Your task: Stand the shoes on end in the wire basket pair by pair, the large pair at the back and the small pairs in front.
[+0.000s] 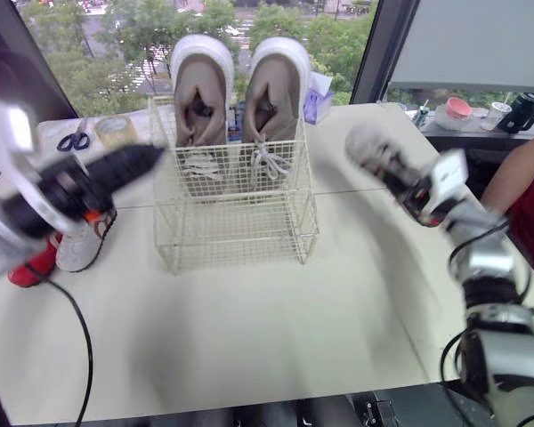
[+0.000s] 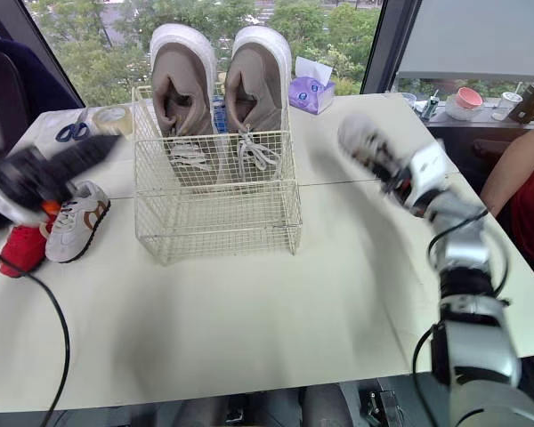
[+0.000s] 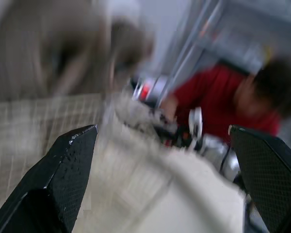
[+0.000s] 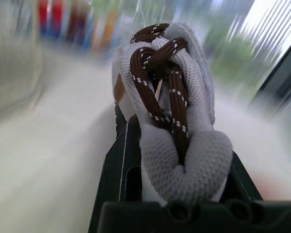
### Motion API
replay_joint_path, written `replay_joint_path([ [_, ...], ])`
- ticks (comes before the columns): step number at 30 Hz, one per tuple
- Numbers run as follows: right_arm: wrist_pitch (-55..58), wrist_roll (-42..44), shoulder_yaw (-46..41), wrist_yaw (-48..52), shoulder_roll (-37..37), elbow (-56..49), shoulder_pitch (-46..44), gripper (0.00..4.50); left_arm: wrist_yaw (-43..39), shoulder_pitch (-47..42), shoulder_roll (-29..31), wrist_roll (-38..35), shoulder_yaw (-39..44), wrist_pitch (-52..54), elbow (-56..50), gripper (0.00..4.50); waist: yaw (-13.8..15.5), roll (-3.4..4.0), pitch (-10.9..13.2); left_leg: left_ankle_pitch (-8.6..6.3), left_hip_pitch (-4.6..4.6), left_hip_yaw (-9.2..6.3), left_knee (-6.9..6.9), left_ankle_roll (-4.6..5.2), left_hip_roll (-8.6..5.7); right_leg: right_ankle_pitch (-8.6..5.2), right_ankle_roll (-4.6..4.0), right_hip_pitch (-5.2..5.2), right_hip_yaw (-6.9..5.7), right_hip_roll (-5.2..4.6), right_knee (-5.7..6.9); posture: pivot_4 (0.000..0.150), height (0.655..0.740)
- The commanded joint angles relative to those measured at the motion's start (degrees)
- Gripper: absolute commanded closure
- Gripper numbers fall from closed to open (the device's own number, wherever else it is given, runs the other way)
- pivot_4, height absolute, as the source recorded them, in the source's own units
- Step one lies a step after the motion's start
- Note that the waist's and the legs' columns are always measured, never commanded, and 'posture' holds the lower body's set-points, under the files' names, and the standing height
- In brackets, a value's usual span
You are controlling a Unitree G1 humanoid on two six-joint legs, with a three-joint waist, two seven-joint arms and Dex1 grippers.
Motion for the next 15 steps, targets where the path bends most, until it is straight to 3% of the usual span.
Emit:
replay_joint_path([
  [1, 1.92, 3.02, 1.79, 6.57, -5.27, -17.1, -11.66, 3.59, -0.21, -13.04, 0.63, -1.4, -2.54, -0.59, 9.56, 0.0, 0.14, -0.16, -0.02, 0.0, 0.03, -0.02, -0.07, 0.0, 0.03, 0.03, 0.17, 0.01, -0.01, 0.1, 0.01, 0.15, 0.74],
  [4, 3.82, 4.69, 4.58, 10.37, -5.38, -22.9, -17.02, 3.59, -4.01, -23.88, -0.83, 2.59, -6.58, 1.81, 17.63, 0.0, 0.41, -1.26, -0.64, 0.21, 0.34, -0.12, -0.79, -0.38, 0.12, -0.08, 0.13, 0.12, -0.14, 0.4, -0.01, 0.15, 0.74],
  [6, 3.57, 5.28, 6.41, 11.9, -4.11, -25.98, -19.08, 3.59, -6.76, -30.2, -2.59, 6.1, -9.3, 3.06, 22.64, 0.0, 0.42, -1.58, -0.77, 0.31, 0.37, -0.21, -0.85, -0.63, 0.29, -0.25, -0.05, 0.15, -0.29, 0.58, 0.03, 0.15, 0.74],
  [10, 3.62, 6.18, 9.86, 15.32, -1.78, -30.99, -17.62, 3.59, -13.24, -38.28, -6.09, 11.43, -12.06, 5.72, 27.63, 0.0, 0.5, -1.63, -0.65, 0.33, 0.2, -0.14, -0.75, -0.64, 0.15, -0.19, 0.01, 0.08, -0.27, 0.37, 0.02, 0.15, 0.74],
  [15, 2.04, 5.64, 11.14, 16.82, -0.74, -32.83, -16.61, 3.59, -18.0, -41.59, -10.01, 17.08, -14.25, 8.8, 28.45, 0.0, 0.5, -1.66, -0.62, 0.33, 0.15, -0.16, -0.67, -0.63, 0.12, -0.18, 0.05, 0.08, -0.27, 0.29, 0.02, 0.15, 0.74],
])
